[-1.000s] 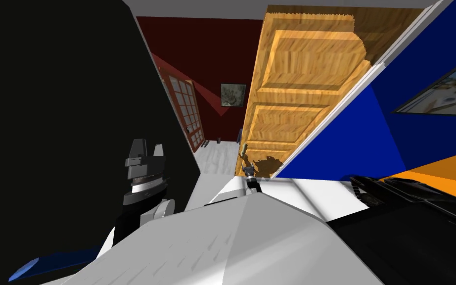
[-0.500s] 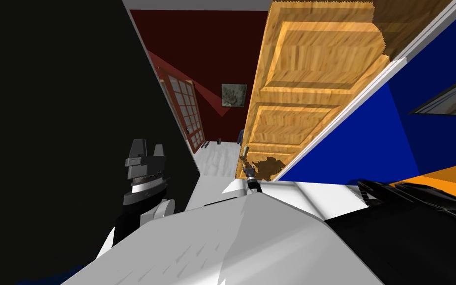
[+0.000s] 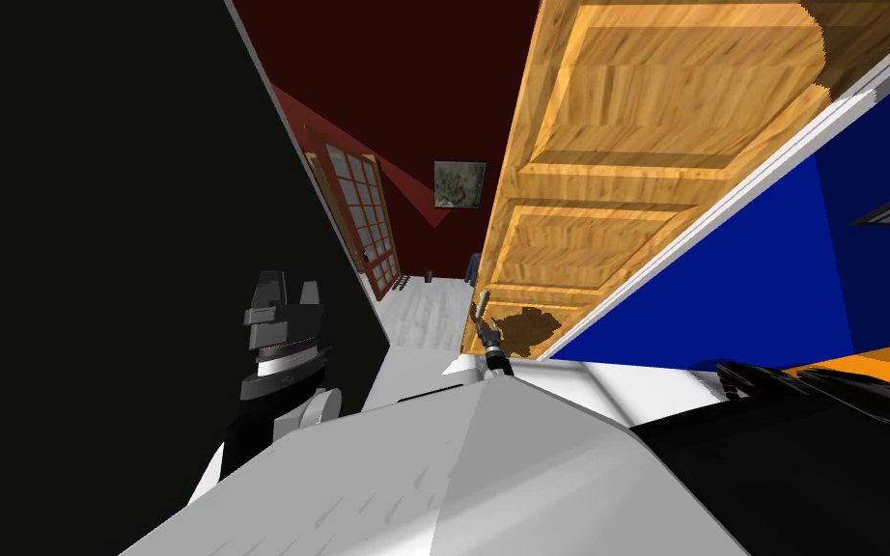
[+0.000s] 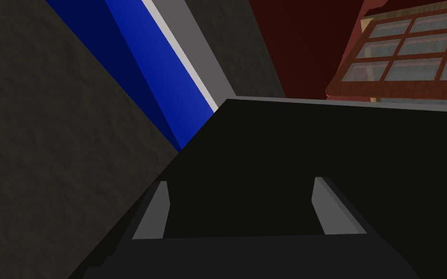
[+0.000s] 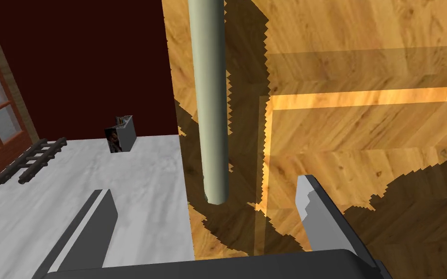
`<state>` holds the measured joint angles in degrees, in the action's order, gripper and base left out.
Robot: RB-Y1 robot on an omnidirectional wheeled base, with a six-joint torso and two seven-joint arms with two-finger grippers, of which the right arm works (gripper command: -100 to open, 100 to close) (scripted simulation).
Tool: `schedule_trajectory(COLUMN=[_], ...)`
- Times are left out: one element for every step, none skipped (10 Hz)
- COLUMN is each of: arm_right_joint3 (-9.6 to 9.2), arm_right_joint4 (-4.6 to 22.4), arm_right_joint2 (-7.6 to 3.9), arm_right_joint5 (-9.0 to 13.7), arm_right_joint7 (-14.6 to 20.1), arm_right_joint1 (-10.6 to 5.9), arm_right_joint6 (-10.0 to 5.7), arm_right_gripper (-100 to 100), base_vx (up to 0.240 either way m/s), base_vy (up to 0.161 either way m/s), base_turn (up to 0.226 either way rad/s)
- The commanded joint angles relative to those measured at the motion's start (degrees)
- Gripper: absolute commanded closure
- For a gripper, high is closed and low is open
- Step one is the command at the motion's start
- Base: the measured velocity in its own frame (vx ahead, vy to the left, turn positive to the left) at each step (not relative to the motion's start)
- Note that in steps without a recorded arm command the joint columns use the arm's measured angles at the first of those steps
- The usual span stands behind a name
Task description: Pull the door open
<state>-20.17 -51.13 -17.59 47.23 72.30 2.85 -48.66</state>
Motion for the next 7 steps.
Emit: schedule_trajectory(arm_right_joint3=[0.0,0.39,0.52,0.8,1.11,1.42,1.71], arm_right_joint4=[0.0,0.8,1.0,1.5,2.0,2.5,3.0], arm_right_joint2=[0.0,-0.96,-1.26,-1.91,-2.61,-3.31,-3.98], arm_right_joint5=[0.0,0.4,0.5,0.7,1.0,1.2,1.5], arm_right_joint7=[0.0,1.3,1.7,2.4,3.3,4.1,4.9], arm_right_joint1=[0.0,0.25,0.34,0.56,0.79,1.02,1.24], arm_right_joint6=[0.0,-0.46,-0.59,-0.88,-1.18,-1.49,-1.79], arm_right_gripper=[-100,-100,-100,-100,-100,-100,-100], base_vx=[0.046,0.128,0.186,0.176,0.203,0.205,0.195], base_vy=[-0.011,-0.006,0.002,0.0,-0.011,-0.036,-0.045], base_turn=[0.005,0.134,0.098,0.097,0.126,0.144,0.108])
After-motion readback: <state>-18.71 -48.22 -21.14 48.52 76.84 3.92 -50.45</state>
